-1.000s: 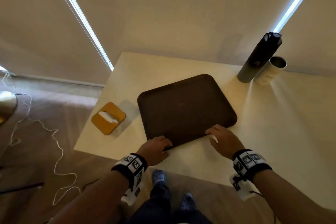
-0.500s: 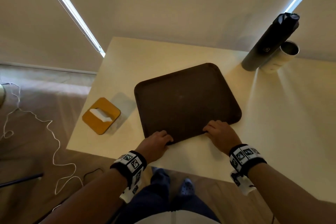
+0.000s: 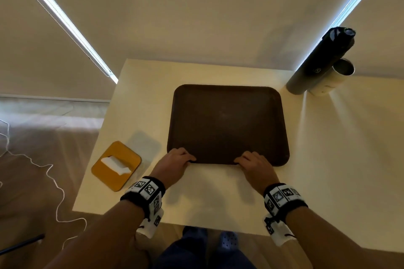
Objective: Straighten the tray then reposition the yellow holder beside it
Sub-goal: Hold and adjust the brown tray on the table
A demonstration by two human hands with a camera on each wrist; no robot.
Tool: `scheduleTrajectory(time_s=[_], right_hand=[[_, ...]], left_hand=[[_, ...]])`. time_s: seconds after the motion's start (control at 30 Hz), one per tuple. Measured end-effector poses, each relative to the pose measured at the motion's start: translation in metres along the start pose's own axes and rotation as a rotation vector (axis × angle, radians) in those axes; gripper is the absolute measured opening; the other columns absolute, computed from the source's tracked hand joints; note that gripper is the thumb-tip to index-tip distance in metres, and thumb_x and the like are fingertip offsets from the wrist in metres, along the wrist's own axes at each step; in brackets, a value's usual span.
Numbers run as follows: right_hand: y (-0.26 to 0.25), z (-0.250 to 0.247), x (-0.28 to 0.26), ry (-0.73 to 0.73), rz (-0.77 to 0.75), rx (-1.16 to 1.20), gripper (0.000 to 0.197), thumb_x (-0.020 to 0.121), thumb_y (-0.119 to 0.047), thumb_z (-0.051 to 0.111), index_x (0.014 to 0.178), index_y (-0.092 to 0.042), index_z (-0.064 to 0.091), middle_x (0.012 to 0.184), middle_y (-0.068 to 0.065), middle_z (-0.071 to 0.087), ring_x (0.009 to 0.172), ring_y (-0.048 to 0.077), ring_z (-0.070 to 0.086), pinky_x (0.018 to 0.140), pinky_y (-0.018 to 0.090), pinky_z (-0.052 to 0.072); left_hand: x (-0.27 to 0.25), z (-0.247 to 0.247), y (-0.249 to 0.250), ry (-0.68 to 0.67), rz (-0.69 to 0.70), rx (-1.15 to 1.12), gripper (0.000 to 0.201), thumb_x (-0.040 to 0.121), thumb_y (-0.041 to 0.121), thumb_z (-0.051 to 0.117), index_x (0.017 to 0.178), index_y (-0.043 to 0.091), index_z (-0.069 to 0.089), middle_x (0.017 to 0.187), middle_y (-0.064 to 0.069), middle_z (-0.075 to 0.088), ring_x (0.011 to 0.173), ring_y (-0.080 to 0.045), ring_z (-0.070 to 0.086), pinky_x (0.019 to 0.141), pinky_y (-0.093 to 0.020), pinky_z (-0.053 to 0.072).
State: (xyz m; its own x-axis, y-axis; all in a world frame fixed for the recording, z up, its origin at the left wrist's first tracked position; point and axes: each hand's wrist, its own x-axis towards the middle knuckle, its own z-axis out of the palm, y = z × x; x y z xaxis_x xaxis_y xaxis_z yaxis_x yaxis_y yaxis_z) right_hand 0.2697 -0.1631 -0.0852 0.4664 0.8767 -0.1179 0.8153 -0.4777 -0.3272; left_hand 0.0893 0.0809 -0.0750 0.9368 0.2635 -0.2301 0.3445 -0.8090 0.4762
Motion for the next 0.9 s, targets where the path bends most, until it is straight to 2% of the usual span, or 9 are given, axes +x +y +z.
scheduleTrajectory(time_s=[0.17,0.37,0.5,0.9], right_hand=[[0.004,-0.006,0.033,0.040,0.057,0.015,0.019,0.087,-0.015,0.064,0.106,-0.017,0.066,0.096,0.003,0.060,0.083,0.021,0.056,0.073,0.036,0.050],[0.004,-0.008,0.059,0.049,0.098,0.025,0.019,0.089,-0.016,0.060,0.107,-0.016,0.066,0.097,0.004,0.060,0.084,0.022,0.055,0.074,0.038,0.049],[0.003,-0.008,0.070,0.050,0.104,0.036,0.018,0.090,-0.018,0.058,0.106,-0.017,0.066,0.097,0.004,0.059,0.083,0.023,0.054,0.072,0.040,0.049],[-0.002,-0.008,0.080,0.100,0.098,0.066,0.016,0.090,-0.016,0.062,0.106,-0.015,0.067,0.093,0.003,0.060,0.080,0.021,0.054,0.071,0.036,0.048]], left_hand=[[0.030,-0.013,-0.010,0.053,0.008,-0.021,0.028,0.094,0.007,0.060,0.116,0.019,0.073,0.108,-0.005,0.066,0.092,-0.024,0.058,0.082,-0.041,0.054],[0.056,-0.026,-0.019,0.087,-0.013,-0.023,0.026,0.094,0.007,0.061,0.114,0.017,0.073,0.108,-0.007,0.066,0.094,-0.026,0.059,0.082,-0.040,0.054],[0.063,-0.032,-0.023,0.102,-0.018,-0.011,0.024,0.094,0.006,0.060,0.113,0.014,0.072,0.108,-0.009,0.066,0.095,-0.028,0.059,0.083,-0.041,0.055],[0.067,-0.036,-0.027,0.081,-0.073,-0.016,0.025,0.097,0.010,0.057,0.119,0.015,0.069,0.114,-0.008,0.063,0.103,-0.025,0.057,0.090,-0.041,0.052]])
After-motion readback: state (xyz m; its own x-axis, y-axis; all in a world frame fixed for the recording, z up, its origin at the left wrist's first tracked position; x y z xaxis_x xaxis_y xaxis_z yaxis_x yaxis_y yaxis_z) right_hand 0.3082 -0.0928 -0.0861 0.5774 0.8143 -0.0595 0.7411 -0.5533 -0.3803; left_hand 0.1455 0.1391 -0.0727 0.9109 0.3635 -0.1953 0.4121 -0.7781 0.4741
